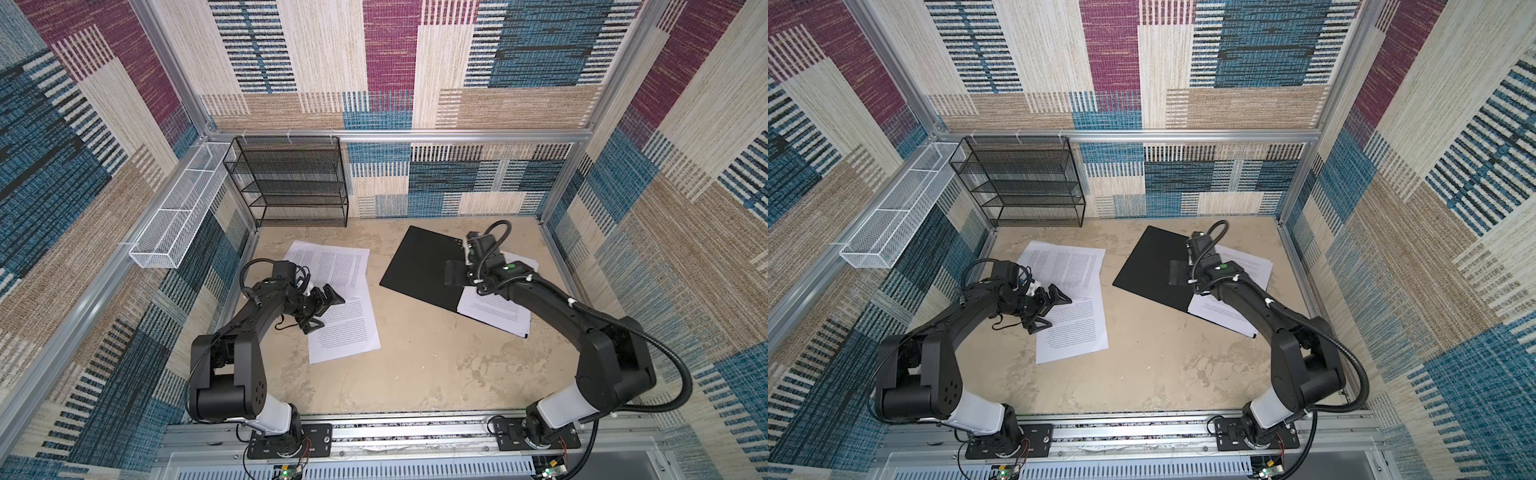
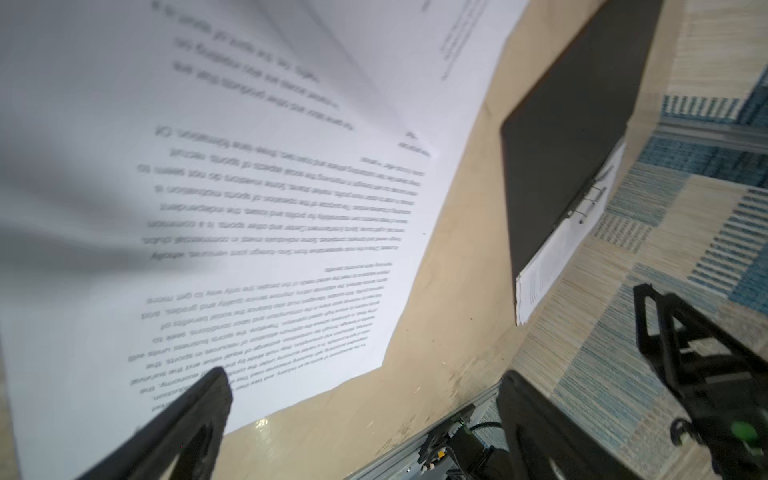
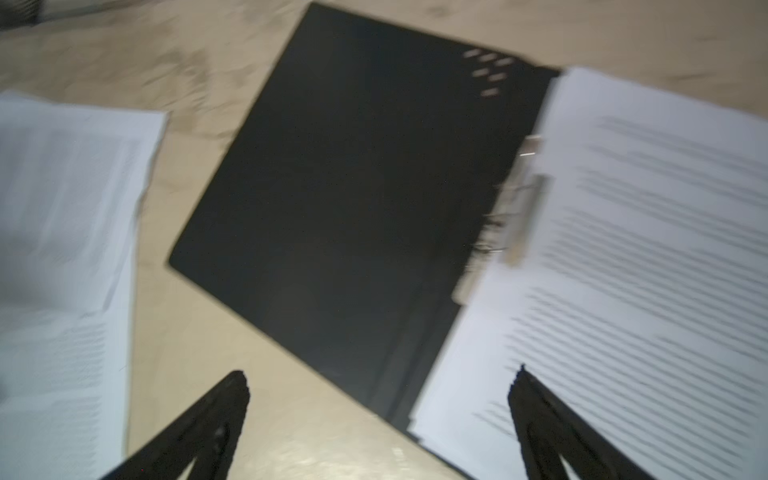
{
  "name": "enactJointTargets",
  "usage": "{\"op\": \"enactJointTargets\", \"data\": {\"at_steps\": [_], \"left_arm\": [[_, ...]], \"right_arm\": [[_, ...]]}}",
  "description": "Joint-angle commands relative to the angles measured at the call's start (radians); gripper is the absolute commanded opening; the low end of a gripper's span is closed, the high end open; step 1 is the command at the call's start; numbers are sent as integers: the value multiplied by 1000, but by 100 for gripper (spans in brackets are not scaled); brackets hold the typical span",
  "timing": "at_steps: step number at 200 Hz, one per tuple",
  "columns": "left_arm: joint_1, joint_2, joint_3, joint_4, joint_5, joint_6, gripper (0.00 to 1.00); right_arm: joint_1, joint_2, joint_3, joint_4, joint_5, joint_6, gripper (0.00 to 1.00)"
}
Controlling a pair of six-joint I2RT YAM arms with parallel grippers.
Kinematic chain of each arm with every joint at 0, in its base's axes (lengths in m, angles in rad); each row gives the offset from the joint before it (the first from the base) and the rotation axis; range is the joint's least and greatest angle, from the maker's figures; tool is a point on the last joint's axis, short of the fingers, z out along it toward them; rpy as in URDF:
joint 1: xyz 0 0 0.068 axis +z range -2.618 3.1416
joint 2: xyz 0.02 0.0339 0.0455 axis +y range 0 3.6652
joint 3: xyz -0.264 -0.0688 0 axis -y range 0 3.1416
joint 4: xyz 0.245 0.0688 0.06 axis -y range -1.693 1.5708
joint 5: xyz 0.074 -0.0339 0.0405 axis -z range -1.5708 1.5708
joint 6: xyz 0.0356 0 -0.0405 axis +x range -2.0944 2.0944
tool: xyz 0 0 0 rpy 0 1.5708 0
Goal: Put the files into the folder
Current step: 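Open the right gripper and raise it off the folder pages, then reach the right gripper to the loose sheet pile and grasp the top sheet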
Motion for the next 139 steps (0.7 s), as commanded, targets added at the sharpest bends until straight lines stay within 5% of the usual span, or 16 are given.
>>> {"op": "enactJointTargets", "data": {"at_steps": [1, 59, 139], "left_arm": [[2, 31, -19, 20, -42, -28, 100], [1, 57, -77, 40, -79, -22, 100], [1, 90, -82, 23, -110, -19, 100]], "right_arm": [[124, 84, 41, 133, -135, 95, 98], [329, 365, 193, 265, -294, 157, 96], [352, 505, 231, 285, -344, 250, 96]]}}
